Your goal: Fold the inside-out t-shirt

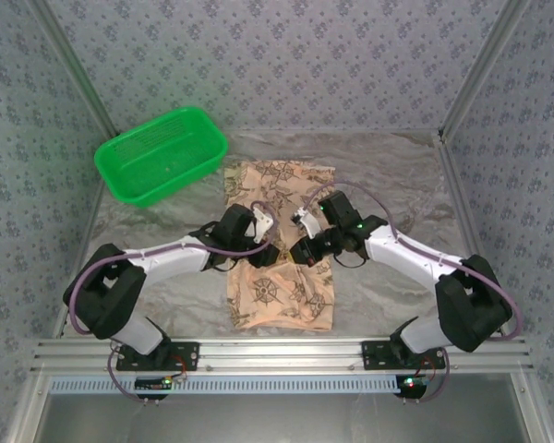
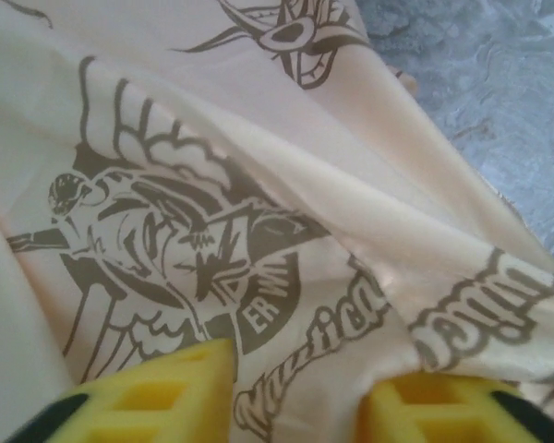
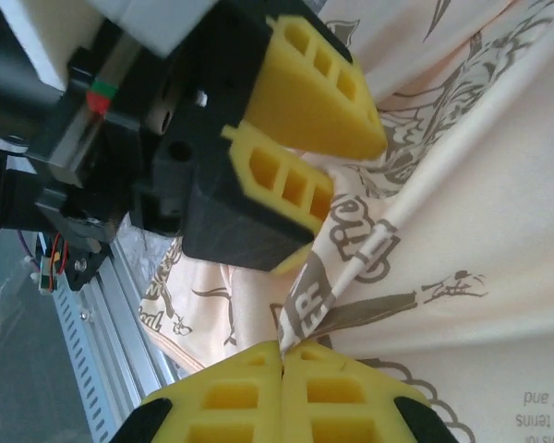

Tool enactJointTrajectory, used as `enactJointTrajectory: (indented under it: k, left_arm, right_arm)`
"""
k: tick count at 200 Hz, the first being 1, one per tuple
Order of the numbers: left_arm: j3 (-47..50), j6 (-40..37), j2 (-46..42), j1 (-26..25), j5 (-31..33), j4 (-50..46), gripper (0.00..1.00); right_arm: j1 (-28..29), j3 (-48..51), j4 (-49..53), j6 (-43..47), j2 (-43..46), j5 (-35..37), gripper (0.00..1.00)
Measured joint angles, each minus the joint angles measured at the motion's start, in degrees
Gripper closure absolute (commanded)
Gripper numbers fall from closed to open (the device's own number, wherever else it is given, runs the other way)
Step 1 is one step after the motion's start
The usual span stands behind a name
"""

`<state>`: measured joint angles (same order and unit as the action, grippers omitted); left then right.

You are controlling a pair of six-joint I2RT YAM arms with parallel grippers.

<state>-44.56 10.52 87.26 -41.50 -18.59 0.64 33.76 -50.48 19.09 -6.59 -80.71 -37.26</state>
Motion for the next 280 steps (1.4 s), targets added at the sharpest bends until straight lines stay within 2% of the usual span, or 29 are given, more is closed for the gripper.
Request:
enactJointTrajectory:
  k: [7,21,37,64,84,105,126,138,148,156,176,202,206,218,226,252,280]
  left_arm:
    - [0.02,-0.17,-0.15,0.13,-1.40,1.05,1.00]
    - [0.50,-0.24,-0.98,0.57,-4.87,4.31,1.00]
    - [2.23,0.35,-3.69,1.53,-9.33,6.97,1.00]
    - [2.78,2.93,-6.80,2.36,-17.16,7.61,1.00]
    - [0.96,6.32,-6.25,2.47,-20.90,4.92,1.00]
    - [-3.63,9.20,-3.76,2.82,-23.04,-1.31,1.00]
    - [-4.96,11.76,-3.15,3.04,-24.50,-3.61,1.00]
    - [-5.03,12.98,-3.13,3.06,-25.22,-4.72,1.00]
    - [-5.22,13.73,-2.93,3.19,-25.88,-5.73,1.00]
    - [-5.51,14.40,-2.58,3.19,-26.53,-6.23,1.00]
    - [-5.64,15.74,-1.81,3.26,-28.46,-6.40,1.00]
    - [-5.66,17.18,-1.42,3.26,-30.69,-6.71,1.00]
    - [-5.66,17.33,-1.29,3.26,-31.01,-6.71,1.00]
    - [-5.66,17.79,-1.07,3.30,-31.39,-6.62,1.00]
    - [-5.66,18.14,-0.94,3.65,-31.74,-6.29,1.00]
    - [-5.62,19.82,-0.92,4.55,-32.54,-6.36,1.00]
    - [-3.87,22.91,-0.72,7.67,-33.51,-3.39,1.00]
  right_arm:
    - [-0.61,0.24,0.02,0.02,0.55,0.72,0.84]
    - [-2.12,0.85,0.00,0.07,1.79,4.61,0.83]
    - [-3.13,1.79,-0.07,-0.28,2.64,12.70,0.67]
    - [-1.95,2.82,0.07,-1.79,2.27,27.63,0.65]
    - [1.44,3.54,-0.07,-3.74,3.85,33.38,0.61]
    - [6.25,6.99,0.02,-5.38,13.11,34.25,0.65]
    - [9.40,10.01,-1.77,-7.17,23.21,30.64,0.66]
    - [11.02,10.54,-2.93,-7.69,24.57,28.76,0.64]
    - [12.37,10.51,-3.89,-8.26,23.21,28.06,0.55]
    - [13.40,10.47,-4.46,-9.27,21.24,28.06,0.54]
    - [14.78,10.45,-5.18,-10.97,14.38,29.11,0.63]
    - [14.78,9.25,-5.97,-13.16,8.85,30.73,0.63]
    - [14.78,8.81,-6.10,-13.55,8.13,31.26,0.66]
    - [14.80,7.69,-6.32,-13.99,6.47,32.41,0.85]
    - [14.99,7.52,-6.82,-14.32,5.75,32.61,0.91]
    - [15.43,8.61,-10.16,-11.98,5.29,32.28,0.92]
    - [17.44,15.34,-14.73,-6.01,8.98,32.24,0.94]
